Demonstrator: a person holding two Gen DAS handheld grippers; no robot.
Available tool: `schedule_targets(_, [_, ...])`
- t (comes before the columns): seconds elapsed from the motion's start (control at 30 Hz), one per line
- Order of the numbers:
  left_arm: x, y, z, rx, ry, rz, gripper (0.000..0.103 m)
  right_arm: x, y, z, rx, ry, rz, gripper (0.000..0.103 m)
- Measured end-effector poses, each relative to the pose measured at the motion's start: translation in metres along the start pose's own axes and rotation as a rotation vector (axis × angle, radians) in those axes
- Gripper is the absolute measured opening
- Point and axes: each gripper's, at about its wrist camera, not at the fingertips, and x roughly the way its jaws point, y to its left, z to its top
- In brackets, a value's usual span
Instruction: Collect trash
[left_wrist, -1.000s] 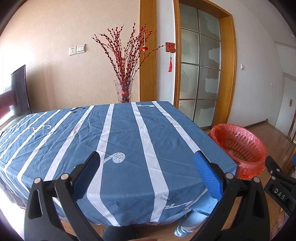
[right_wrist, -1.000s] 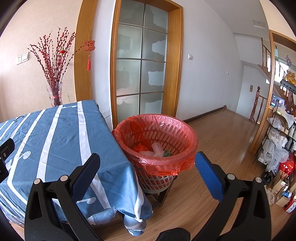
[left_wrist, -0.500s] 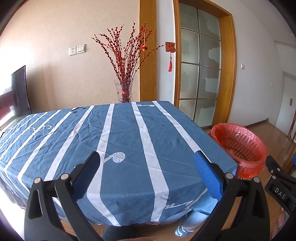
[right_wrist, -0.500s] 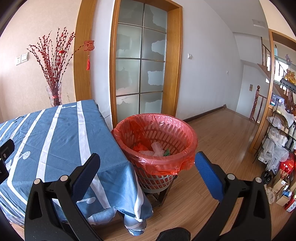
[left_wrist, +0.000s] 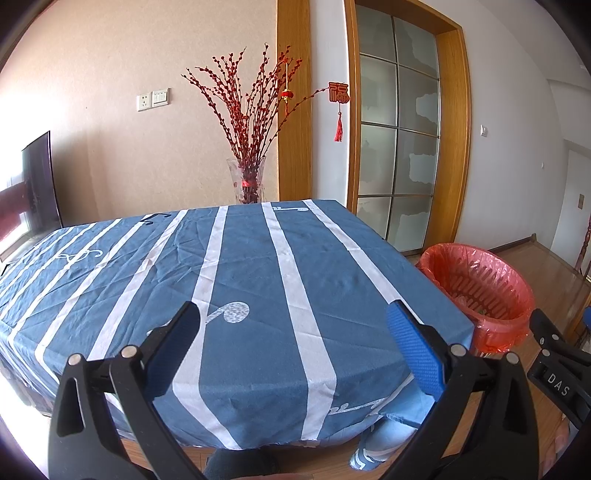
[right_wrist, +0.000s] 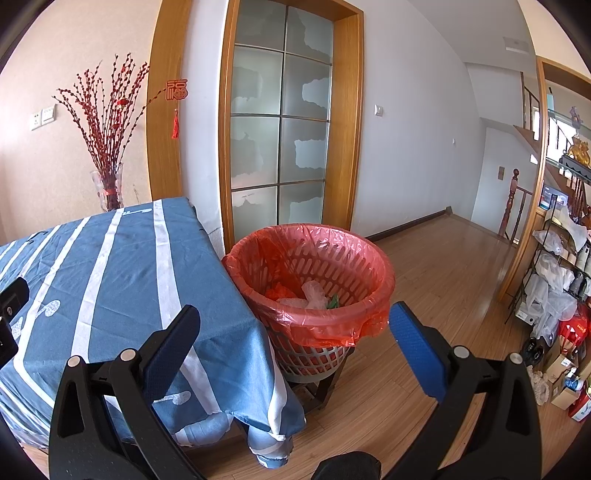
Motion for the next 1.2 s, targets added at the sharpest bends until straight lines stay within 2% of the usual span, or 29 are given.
schedule_targets(1.2, [0.0039, 0.0013, -0.0019, -0.002, 0.012, -0.007, 0.099, 0.0017, 0.0030, -0.0046, 0.000, 0.012, 0.006, 0.101])
